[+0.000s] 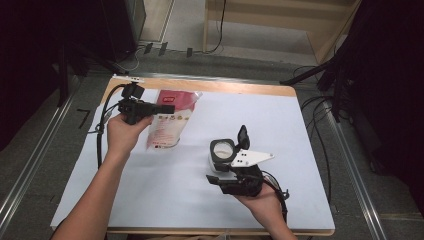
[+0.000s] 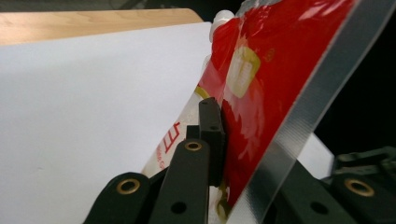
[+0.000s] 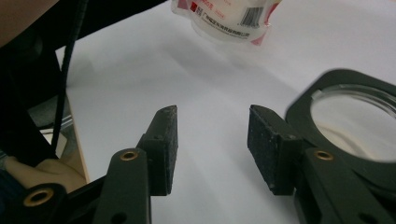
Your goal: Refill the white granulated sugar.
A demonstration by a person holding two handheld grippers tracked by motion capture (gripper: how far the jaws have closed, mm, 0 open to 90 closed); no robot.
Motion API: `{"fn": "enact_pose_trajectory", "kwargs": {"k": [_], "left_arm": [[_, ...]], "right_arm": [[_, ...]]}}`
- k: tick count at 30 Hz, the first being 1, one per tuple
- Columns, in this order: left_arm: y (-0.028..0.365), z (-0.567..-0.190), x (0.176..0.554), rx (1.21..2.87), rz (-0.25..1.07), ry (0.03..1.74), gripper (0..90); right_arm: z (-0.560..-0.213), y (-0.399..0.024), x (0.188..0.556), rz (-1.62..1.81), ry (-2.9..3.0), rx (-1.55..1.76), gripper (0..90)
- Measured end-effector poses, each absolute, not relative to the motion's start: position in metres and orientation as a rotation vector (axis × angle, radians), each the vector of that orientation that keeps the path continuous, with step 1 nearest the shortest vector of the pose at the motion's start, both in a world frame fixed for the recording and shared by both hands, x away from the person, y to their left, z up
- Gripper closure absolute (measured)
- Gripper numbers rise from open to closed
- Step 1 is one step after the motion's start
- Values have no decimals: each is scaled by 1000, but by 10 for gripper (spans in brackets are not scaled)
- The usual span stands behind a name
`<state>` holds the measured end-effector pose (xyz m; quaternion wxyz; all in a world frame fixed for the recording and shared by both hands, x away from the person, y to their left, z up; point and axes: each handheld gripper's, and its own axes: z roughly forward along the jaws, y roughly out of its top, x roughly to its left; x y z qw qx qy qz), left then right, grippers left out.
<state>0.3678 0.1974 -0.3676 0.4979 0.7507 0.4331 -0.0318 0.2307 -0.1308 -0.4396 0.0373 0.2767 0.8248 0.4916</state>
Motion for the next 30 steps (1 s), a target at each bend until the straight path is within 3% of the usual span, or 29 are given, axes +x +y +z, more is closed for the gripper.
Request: {"fn": "enact_pose_trajectory", "kwargs": {"k": [10,18,30], "left_arm": [[194,-394,379,1852,-21,1062,894],[210,-400,374,1835,-50,1039,883],[230,-405,357,1862,-43,978,783]], "right_arm": [[-443,-143,238,1475,2524,908,537],[-451,-144,241,1418,2540,937,537],[-449,-146,245,1411,2529,929,538]]}}
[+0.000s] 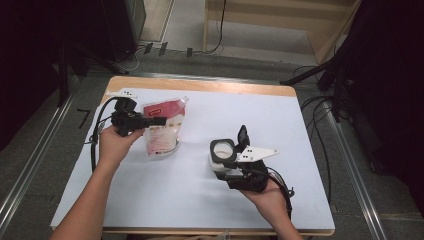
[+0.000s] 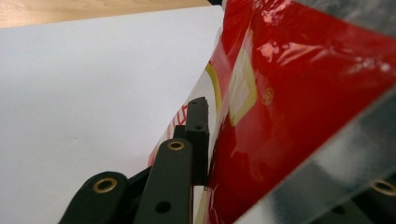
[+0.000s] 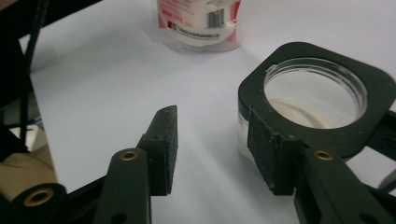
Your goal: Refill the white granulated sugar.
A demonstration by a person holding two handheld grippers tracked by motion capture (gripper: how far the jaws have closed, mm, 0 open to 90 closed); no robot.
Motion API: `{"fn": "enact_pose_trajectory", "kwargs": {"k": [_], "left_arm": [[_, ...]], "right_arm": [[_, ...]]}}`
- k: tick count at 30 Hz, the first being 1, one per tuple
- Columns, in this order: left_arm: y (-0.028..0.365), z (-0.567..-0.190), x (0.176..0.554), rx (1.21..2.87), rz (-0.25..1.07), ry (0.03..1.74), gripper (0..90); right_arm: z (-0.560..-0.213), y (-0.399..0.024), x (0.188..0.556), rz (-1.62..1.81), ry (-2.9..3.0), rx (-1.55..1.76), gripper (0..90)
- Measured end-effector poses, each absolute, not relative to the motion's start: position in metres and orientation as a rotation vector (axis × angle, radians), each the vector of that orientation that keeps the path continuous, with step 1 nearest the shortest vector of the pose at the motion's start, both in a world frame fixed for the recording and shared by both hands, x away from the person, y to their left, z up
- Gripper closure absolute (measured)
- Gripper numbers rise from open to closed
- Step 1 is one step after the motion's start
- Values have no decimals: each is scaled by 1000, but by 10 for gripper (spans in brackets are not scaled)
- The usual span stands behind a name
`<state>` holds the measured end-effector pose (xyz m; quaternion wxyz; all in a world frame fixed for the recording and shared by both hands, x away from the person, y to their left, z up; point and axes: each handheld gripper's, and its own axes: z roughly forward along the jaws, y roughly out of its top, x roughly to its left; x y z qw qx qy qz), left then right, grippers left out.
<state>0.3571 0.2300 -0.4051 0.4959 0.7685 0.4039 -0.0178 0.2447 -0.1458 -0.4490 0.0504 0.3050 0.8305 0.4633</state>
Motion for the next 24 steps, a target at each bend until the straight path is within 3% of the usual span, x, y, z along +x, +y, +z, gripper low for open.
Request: {"fn": "enact_pose_trajectory", "kwargs": {"k": [24], "left_arm": [[243,-405,334,1903,27,949,594]], "right_arm": [[-443,-155,249,1435,2506,946,537]]}}
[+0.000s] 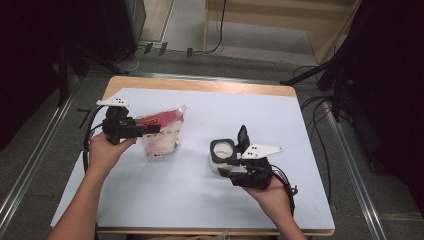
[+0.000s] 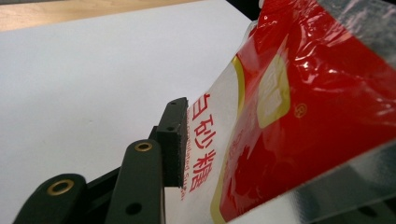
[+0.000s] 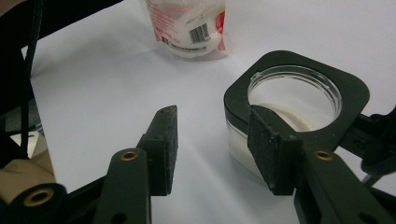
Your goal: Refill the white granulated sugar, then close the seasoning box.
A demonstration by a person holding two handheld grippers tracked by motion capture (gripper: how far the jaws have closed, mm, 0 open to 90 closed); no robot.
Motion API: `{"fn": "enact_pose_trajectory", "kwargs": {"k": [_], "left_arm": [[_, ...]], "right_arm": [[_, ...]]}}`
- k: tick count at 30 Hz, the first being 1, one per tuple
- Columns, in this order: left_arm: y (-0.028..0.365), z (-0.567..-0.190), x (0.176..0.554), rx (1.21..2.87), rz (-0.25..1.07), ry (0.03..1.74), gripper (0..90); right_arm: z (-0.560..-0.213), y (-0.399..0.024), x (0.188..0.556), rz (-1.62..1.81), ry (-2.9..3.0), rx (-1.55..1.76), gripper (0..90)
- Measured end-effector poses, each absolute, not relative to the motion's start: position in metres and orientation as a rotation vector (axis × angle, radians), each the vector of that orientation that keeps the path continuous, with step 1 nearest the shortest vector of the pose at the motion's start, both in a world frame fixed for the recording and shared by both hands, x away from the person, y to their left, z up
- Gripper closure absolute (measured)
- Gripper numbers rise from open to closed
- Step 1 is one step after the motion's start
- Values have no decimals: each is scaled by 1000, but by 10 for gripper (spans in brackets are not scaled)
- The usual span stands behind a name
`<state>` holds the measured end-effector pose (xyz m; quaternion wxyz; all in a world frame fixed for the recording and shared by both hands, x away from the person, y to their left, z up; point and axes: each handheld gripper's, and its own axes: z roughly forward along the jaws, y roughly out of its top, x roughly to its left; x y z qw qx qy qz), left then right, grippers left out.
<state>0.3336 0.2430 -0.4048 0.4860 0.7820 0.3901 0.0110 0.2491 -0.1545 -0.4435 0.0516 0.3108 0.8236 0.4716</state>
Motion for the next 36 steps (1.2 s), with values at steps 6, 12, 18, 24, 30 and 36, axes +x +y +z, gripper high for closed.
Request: {"fn": "enact_pose_trajectory", "kwargs": {"k": [6,12,18,24,30,36], "left_arm": [[246,-403,325,1936,48,954,575],[252,-404,321,1921,60,960,554],[257,-402,314,1960,98,970,532],[270,-402,309,1944,56,975,516],[284,-403,307,1908,37,993,505],[289,-404,309,1916,28,999,484]], "right_arm": [[-441,-161,252,1443,2505,956,542],[-439,-162,250,1442,2535,925,555],[-437,-167,252,1423,2550,915,555],[-437,-176,254,1440,2552,948,560],[-438,-184,255,1444,2558,958,567],[-437,-190,256,1456,2564,962,577]]}}
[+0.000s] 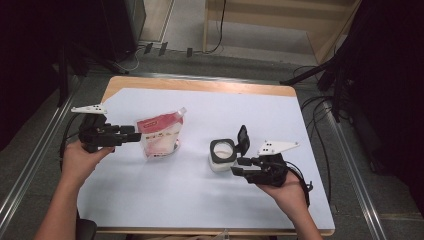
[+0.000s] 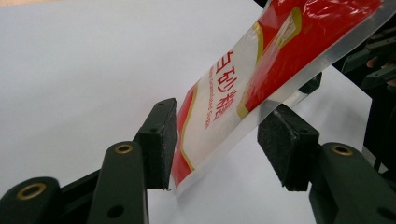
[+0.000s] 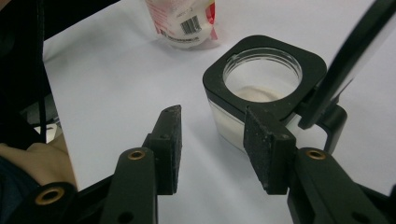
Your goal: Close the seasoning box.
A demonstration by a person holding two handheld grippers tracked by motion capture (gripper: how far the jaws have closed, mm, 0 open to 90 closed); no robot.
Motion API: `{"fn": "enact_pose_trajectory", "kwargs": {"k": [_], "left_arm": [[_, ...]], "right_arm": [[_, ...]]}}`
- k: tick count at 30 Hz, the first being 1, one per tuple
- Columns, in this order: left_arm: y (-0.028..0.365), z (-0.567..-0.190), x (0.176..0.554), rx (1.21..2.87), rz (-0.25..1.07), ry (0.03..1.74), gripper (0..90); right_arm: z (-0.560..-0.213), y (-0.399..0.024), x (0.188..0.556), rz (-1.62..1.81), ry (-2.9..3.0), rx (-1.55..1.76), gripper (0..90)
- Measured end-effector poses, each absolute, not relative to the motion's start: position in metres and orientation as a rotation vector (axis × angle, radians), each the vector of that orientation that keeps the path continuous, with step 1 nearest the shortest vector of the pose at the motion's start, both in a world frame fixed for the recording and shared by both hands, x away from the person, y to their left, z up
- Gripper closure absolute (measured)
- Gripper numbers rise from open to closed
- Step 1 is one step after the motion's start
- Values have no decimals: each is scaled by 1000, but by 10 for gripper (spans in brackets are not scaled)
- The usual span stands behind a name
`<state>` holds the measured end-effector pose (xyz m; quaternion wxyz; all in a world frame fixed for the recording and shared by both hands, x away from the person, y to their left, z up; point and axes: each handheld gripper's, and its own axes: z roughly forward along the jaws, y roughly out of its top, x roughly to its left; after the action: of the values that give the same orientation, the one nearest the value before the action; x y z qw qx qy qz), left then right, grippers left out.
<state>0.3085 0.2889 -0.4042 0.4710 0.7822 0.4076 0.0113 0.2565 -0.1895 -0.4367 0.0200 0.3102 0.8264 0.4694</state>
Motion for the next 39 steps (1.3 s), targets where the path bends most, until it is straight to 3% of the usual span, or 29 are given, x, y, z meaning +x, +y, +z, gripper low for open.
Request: {"fn": "enact_pose_trajectory", "kwargs": {"k": [13,29,39], "left_arm": [[304,-404,303,1904,40,1008,468],[307,-412,311,1883,84,1104,451],[301,-415,312,1900,123,1106,488]], "right_arm": [[-436,-221,263,1457,2551,1069,639],[-439,-235,284,1432,2476,1200,900],[-443,-228,306,1540,2371,1297,900]]}}
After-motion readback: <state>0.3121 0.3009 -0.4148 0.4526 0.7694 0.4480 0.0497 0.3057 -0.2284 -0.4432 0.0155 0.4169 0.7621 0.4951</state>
